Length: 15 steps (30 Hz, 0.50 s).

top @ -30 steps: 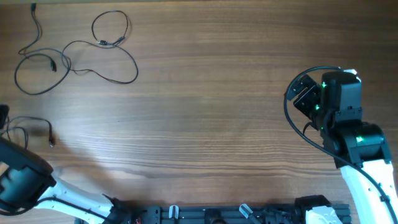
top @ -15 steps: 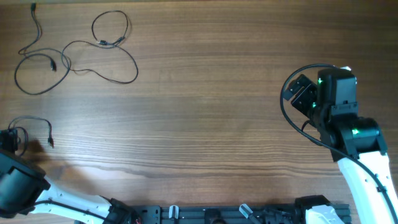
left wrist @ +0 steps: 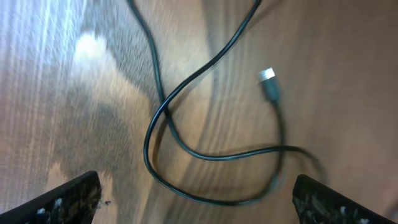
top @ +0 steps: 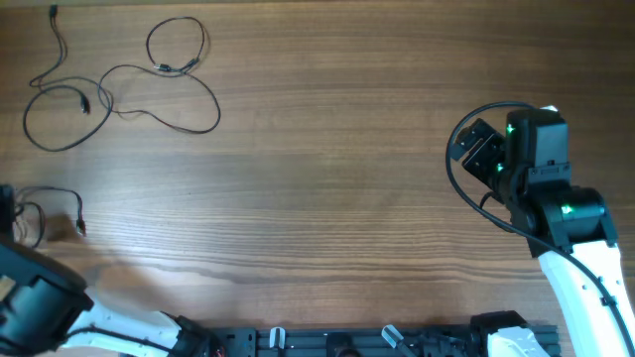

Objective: Untangle cables

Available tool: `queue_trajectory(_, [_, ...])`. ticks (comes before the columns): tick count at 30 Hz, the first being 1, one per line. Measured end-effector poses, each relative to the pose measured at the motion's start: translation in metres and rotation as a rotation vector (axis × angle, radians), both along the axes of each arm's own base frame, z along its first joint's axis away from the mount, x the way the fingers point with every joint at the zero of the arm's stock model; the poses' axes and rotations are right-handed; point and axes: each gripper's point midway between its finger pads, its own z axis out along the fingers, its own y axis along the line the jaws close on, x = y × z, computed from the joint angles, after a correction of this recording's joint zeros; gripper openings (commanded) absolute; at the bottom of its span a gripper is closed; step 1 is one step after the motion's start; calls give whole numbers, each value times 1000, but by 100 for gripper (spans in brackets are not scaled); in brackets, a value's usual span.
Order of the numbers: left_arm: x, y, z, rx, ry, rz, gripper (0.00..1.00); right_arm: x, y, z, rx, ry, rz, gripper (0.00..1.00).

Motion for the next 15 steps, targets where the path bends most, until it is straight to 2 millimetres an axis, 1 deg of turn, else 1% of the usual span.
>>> queue_trajectory(2, [-1, 3, 8, 18, -12, 6, 100, 0, 1, 0, 2, 0, 2, 99])
queue_trajectory(7, [-13, 9, 6, 14, -9, 38, 100, 0, 3, 0, 12, 2, 10, 100])
queue_trajectory(10, [-19, 15, 0, 13, -8, 56, 100, 0, 6, -1, 25, 4, 22, 100])
queue_trajectory(12, [-22, 19, -8, 6, -4, 68, 100, 0, 8, -1, 37, 5, 31, 100])
queue_trajectory(15, [-24, 18, -21, -18, 12, 69, 100, -1, 10, -1, 42, 7, 36, 100])
